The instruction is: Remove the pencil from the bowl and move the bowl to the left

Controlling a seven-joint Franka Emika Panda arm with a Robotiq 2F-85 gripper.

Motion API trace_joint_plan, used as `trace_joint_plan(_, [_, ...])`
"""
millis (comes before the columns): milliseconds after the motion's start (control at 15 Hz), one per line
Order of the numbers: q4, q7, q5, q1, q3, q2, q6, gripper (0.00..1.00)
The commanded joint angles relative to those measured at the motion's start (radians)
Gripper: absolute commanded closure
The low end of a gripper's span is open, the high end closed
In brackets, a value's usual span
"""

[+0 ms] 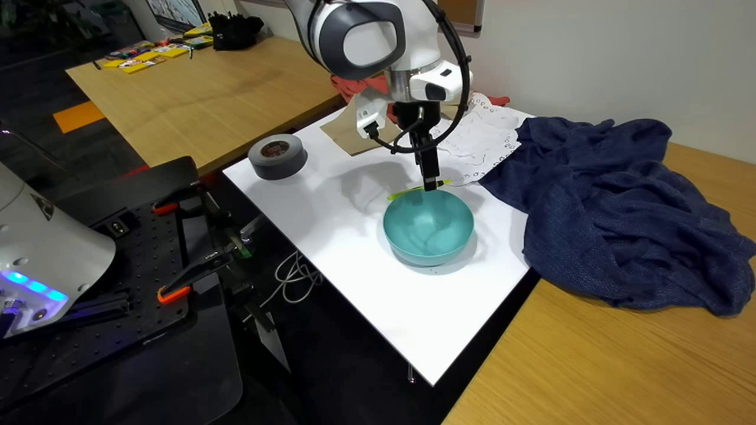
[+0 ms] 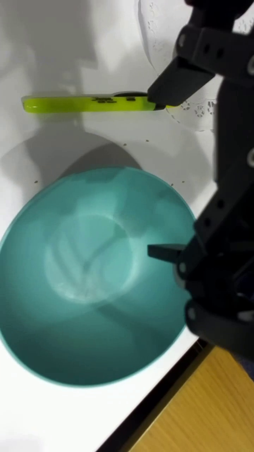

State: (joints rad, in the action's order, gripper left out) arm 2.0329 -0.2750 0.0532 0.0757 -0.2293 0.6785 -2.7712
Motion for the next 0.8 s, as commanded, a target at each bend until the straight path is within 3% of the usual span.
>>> trace_joint_plan(0, [-0.02,0.011,0.022,-0.056,0.052,0.006,0.042,0.0])
trace_joint_plan(467, [-0.063,0.021,0.03,-0.109,0.09,0.086,0.022,0.0])
trace_joint_plan(533, [-0.069,0.019,0.027,-0.108,0.087,0.097,0.019,0.11])
trace_joint_plan(600, [-0.075,0.022,0.024,-0.109,0.087,0.107,0.015,0.28])
trace_joint_plan(733, [-0.086,0.021,0.023,-0.107,0.085,0.119,0.013,0.44])
